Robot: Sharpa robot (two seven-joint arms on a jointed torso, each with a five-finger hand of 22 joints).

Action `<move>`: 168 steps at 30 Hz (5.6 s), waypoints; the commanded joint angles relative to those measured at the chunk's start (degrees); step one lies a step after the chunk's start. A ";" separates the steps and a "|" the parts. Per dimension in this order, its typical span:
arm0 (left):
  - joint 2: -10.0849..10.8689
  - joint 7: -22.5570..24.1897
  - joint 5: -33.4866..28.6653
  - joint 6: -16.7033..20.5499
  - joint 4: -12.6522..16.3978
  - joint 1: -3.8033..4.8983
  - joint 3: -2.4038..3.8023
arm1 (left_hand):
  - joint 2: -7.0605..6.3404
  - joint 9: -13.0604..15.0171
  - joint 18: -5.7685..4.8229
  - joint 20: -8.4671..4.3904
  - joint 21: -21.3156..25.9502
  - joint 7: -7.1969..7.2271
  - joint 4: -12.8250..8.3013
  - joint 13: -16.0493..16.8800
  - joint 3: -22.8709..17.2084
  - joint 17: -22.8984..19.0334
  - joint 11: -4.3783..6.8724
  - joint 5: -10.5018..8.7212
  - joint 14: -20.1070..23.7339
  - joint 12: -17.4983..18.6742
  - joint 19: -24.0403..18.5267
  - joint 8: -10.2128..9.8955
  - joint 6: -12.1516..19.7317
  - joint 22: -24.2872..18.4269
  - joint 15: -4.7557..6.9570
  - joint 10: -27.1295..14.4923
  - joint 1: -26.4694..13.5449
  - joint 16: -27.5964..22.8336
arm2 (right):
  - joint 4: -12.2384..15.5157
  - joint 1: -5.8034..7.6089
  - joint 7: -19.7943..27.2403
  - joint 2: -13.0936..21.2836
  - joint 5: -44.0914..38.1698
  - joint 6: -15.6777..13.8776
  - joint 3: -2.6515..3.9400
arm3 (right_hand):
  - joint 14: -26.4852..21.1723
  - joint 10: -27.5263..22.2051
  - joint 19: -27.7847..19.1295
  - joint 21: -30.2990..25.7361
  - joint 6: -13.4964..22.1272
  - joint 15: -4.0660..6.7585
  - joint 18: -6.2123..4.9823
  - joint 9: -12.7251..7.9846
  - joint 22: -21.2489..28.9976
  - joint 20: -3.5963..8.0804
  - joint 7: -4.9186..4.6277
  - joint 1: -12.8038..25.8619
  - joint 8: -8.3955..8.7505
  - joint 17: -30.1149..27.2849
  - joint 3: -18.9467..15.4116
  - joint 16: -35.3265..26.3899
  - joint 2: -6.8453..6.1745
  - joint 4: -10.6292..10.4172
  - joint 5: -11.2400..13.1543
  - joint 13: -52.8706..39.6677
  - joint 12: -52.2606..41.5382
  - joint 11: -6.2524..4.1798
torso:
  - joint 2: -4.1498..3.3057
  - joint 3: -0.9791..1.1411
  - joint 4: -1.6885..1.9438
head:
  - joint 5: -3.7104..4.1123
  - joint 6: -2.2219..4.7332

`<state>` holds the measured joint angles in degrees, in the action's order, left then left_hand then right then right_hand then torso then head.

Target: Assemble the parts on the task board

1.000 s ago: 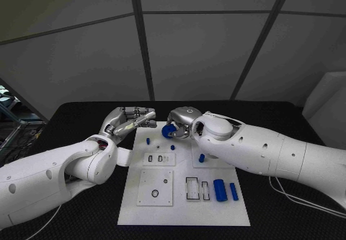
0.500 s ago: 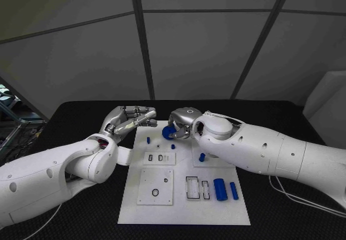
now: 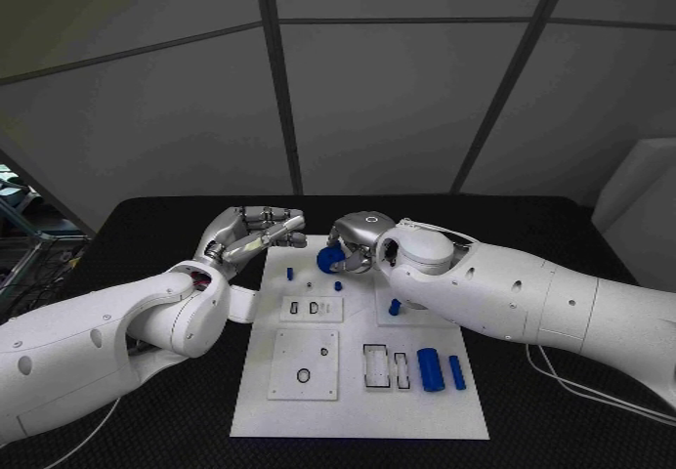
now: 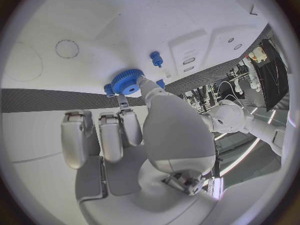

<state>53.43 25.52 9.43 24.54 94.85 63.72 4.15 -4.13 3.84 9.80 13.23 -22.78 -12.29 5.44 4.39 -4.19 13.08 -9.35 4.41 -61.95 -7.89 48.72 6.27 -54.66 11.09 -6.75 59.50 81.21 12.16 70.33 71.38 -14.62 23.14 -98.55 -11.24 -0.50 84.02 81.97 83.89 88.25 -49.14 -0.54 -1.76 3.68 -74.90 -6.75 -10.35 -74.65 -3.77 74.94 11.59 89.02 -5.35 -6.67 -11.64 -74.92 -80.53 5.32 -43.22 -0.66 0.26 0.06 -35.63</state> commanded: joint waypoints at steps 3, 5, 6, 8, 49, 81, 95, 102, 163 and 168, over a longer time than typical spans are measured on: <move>0.01 -0.05 -0.03 -0.59 0.09 0.10 0.06 | 0.37 -0.07 0.58 0.10 -0.23 -0.27 -0.36 -0.08 -0.04 0.05 -0.18 0.29 0.34 0.30 -0.31 -0.30 -0.04 0.07 -0.12 -0.09 -0.39 -0.22 | 0.00 0.14 0.23 0.06 0.60 2.17 0.02 | 5.53 -0.10 3.81 -0.02 -0.43 -0.69 0.91 0.37 -11.46 -0.64 -0.10 3.15 -0.48 13.14 -1.35 0.27 0.16 -2.06 0.93 -5.36 0.03 0.20 | -0.01 -0.01 0.03 | 0.05 -0.03; 0.01 -0.10 -0.03 -0.60 0.08 0.10 0.06 | 0.37 -0.07 0.58 0.10 -0.23 -0.27 -0.36 -0.08 -0.04 0.05 -0.18 0.29 0.34 0.30 -0.31 -0.30 -0.04 0.07 -0.12 -0.09 -0.39 -0.22 | 0.00 0.14 0.34 0.10 1.16 3.13 0.01 | 5.65 0.28 3.99 0.12 -1.32 -0.65 0.97 0.52 -11.74 -0.65 0.03 5.37 -0.85 13.66 -2.06 0.46 0.60 -3.81 1.05 -5.75 -0.42 0.13 | -0.02 -0.02 0.03 | 0.03 -0.04; 0.00 -0.12 -0.03 -0.61 0.06 0.10 0.06 | 0.37 -0.07 0.58 0.10 -0.23 -0.27 -0.36 -0.08 -0.04 0.05 -0.18 0.29 0.34 0.30 -0.31 -0.30 -0.04 0.07 -0.12 -0.09 -0.39 -0.22 | 0.00 0.14 0.38 0.12 1.41 3.55 0.01 | 5.70 0.43 4.08 0.19 -1.52 -0.64 1.00 0.53 -11.89 -0.64 0.07 6.21 -0.90 13.88 -2.37 0.54 0.69 -4.48 1.22 -5.91 -0.59 0.11 | -0.03 -0.02 0.04 | 0.03 -0.05; -0.01 -0.17 -0.03 -0.62 0.03 0.10 0.06 | 0.37 -0.07 0.58 0.10 -0.23 -0.27 -0.36 -0.08 -0.04 0.05 -0.18 0.29 0.34 0.30 -0.31 -0.30 -0.04 0.07 -0.12 -0.09 -0.39 -0.22 | -0.02 0.14 0.41 0.16 2.06 4.18 0.01 | 5.75 0.58 4.18 0.27 -1.98 -0.62 1.04 0.57 -12.06 -0.61 0.14 8.00 -1.04 14.08 -2.97 0.62 1.15 -6.00 0.54 -6.08 -0.78 0.06 | -0.02 -0.01 0.02 | 0.04 -0.08; 0.11 -0.60 -0.03 -0.55 -0.91 0.07 0.04 | 0.74 -0.06 0.59 0.13 -0.30 -0.29 -0.62 -0.13 -0.24 0.21 -0.21 0.31 0.26 0.50 -0.38 -0.48 0.00 0.11 -0.14 -0.21 -0.32 -0.50 | 8.92 0.17 21.61 25.81 35.30 -8.44 -0.04 | 5.49 1.45 2.59 -1.11 -4.69 0.40 0.46 0.28 -9.64 0.36 1.22 -4.73 -0.96 13.04 -6.50 0.14 0.85 2.85 2.28 -6.89 -1.54 -1.04 | 0.68 0.82 -1.49 | 0.80 1.08; -0.91 -1.38 -0.03 -0.57 -1.63 -0.10 0.03 | 1.10 -0.06 0.62 0.11 -0.45 -0.36 -1.21 -0.16 -0.58 0.41 -0.23 0.32 0.05 0.66 -0.38 -0.64 -0.05 0.18 -0.10 -0.19 0.12 -0.78 | 3.25 -2.61 21.73 26.12 29.83 -4.26 -0.07 | 5.74 1.86 3.32 -0.53 -3.95 0.22 0.73 0.37 -10.77 0.26 0.90 -5.30 -0.75 14.05 -7.33 0.56 1.52 3.53 -0.23 -7.42 -2.01 -0.80 | 0.37 1.08 -1.09 | 0.18 0.42; -0.95 -1.39 -0.03 -0.62 -1.66 -0.10 0.03 | 1.10 -0.06 0.62 0.11 -0.45 -0.36 -1.21 -0.16 -0.58 0.41 -0.23 0.32 0.05 0.66 -0.38 -0.64 -0.05 0.18 -0.10 -0.19 0.12 -0.78 | 1.90 -2.91 21.41 24.46 29.85 -3.62 -0.07 | 5.81 2.29 3.73 -0.18 -5.52 0.15 0.87 0.56 -11.42 0.13 0.85 -6.44 -1.50 14.38 -6.30 0.70 3.39 4.19 0.01 -7.90 -2.48 -0.77 | 0.36 1.06 -1.07 | 0.29 0.29; -0.89 -1.43 -0.03 -0.62 -1.64 -0.09 0.03 | 1.16 -0.07 0.62 0.11 -0.49 -0.43 -1.35 -0.19 -0.65 0.47 -0.28 0.31 0.01 0.75 -0.39 -0.73 0.02 0.21 -0.12 -0.27 0.18 -0.86 | 1.19 -2.98 21.28 23.76 29.60 -3.61 -0.06 | 5.84 2.43 3.89 -0.05 -5.80 0.12 0.93 0.54 -11.67 0.12 0.77 -6.62 -1.57 14.49 -5.87 0.74 3.82 4.34 -0.29 -8.06 -2.63 -0.73 | 0.37 1.07 -1.06 | 0.30 0.24; -0.03 -1.96 -0.46 -0.95 -2.61 0.05 0.04 | 1.56 -0.08 0.60 0.14 -0.63 -0.51 -1.87 -0.24 -0.94 0.68 -0.38 0.32 -0.07 1.03 -0.47 -1.04 0.26 0.28 -0.18 -0.53 0.39 -1.26 | 16.43 -3.05 10.85 16.11 19.60 -7.64 1.43 | 5.98 3.62 5.41 1.19 -11.74 1.77 1.49 1.56 -14.03 1.64 2.98 -5.54 -3.98 15.06 -0.55 0.98 7.04 4.81 -1.25 -9.39 -3.78 -2.66 | 2.03 0.29 -0.66 | -1.97 -1.26; -0.50 -1.79 -0.47 -1.06 -3.34 0.09 0.05 | 1.60 -0.07 0.60 0.14 -0.64 -0.50 -1.93 -0.23 -0.98 0.69 -0.37 0.32 -0.08 1.03 -0.48 -1.04 0.23 0.29 -0.18 -0.50 0.43 -1.29 | 15.97 -4.19 8.10 12.62 16.43 -7.03 1.35 | 5.98 3.59 5.40 1.18 -11.74 1.78 1.49 1.56 -14.02 1.65 2.99 -5.51 -3.97 15.06 -0.53 0.98 6.93 4.85 -1.24 -9.35 -3.73 -2.67 | 2.03 0.31 -0.69 | -2.56 -1.69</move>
<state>53.04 23.60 9.20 24.22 91.64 63.69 4.14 -3.08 3.80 9.79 13.44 -23.22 -12.49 3.85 4.23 -5.15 13.68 -9.55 4.41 -61.95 -7.07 48.51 5.54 -54.46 11.28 -6.75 59.30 81.82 11.10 86.42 67.30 -3.21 36.04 -77.85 -19.19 0.89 84.15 84.04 83.86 89.18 -60.39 0.83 -0.86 4.97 -74.91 -5.51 -7.57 -80.56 -7.49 74.92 10.57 89.74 1.60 -1.60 -12.56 -74.92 -84.03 3.06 -41.27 -0.33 -0.44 -2.32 -37.21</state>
